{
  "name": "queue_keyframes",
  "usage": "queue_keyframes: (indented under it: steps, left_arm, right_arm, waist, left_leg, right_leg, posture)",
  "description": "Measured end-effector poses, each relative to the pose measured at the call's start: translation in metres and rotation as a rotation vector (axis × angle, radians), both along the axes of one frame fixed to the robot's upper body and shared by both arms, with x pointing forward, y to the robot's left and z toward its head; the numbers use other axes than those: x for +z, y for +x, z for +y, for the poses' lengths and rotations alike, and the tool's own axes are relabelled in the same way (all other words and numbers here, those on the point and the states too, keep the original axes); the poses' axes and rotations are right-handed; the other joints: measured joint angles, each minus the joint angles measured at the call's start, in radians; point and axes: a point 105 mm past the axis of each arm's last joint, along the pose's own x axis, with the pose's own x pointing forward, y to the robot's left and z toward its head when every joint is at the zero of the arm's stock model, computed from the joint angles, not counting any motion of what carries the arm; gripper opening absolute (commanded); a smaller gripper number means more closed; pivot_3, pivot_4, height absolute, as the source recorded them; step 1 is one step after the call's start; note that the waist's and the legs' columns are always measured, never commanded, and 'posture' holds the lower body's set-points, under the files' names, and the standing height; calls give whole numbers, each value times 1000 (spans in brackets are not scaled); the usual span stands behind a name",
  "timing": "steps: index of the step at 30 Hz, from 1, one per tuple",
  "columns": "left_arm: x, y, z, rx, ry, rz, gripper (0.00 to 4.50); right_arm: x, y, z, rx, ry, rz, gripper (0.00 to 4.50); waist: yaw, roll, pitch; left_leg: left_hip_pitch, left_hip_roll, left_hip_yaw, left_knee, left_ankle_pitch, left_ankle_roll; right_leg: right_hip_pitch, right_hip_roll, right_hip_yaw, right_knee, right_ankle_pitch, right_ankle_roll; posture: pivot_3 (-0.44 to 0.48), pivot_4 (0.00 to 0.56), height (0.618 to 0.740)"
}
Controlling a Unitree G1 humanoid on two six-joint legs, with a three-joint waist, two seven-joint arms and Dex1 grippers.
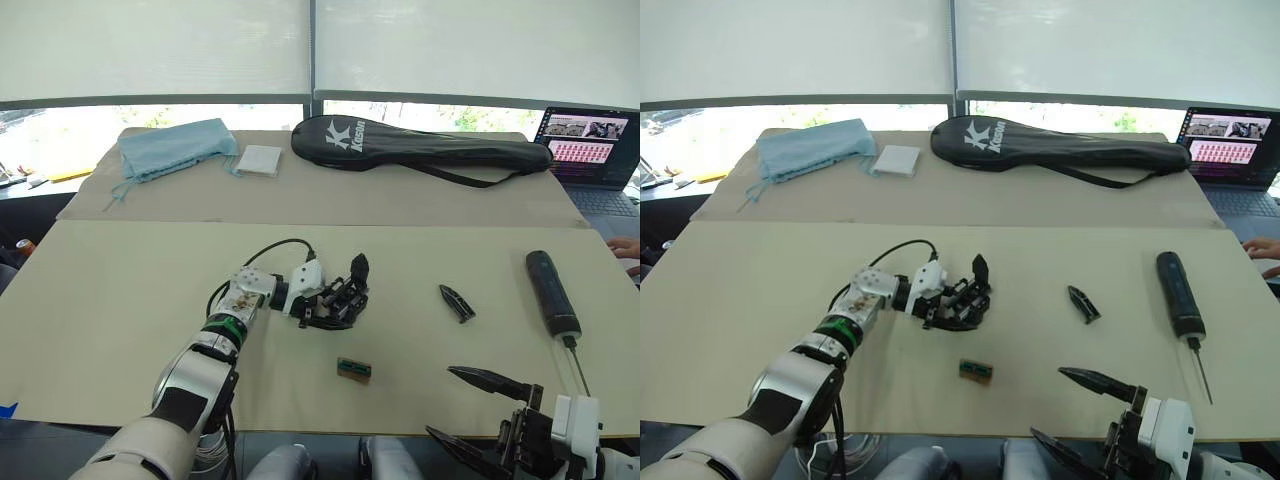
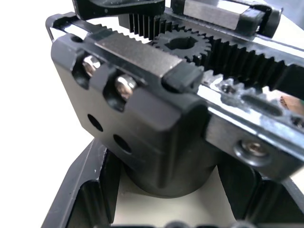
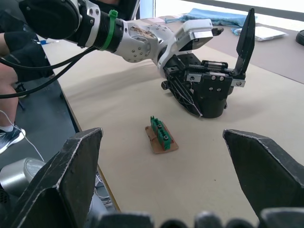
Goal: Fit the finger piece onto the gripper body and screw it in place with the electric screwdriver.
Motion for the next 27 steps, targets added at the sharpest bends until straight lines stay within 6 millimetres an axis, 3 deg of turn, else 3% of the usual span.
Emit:
queue_keyframes:
  steps: [6,10,16,27]
  left_arm:
    - [-1,-15,3,70,-44,-30,2332]
    - [-2,-29,0,184,-60,-13,2332]
    - [-2,-33,3,418,-23,16,2332]
    - [-1,-38,-17,477,-34,22,2332]
  right_arm:
    - [3,4,2,37,-22,-23,4500]
    - [5,7,3,53,-25,-39,4500]
    - [2,14,6,86,-22,-36,4500]
    - [2,17,6,115,-34,-25,4500]
  waist:
    - [-5,0,0]
    - [1,0,0]
    - [12,0,0]
    - [21,0,0]
  left_leg:
    - [0,0,0,0,0,0]
    - [0,0,0,0,0,0]
    - [0,0,0,0,-1,-2]
    - [0,-1,0,0,-4,-7]
  right_leg:
    - [0,0,1,0,0,0]
    - [0,0,1,0,0,0]
    - [0,0,1,0,0,0]
    - [1,0,0,-1,0,0]
  posture:
    - [0,150,740]
    - [0,150,740]
    - [0,150,740]
    - [0,150,740]
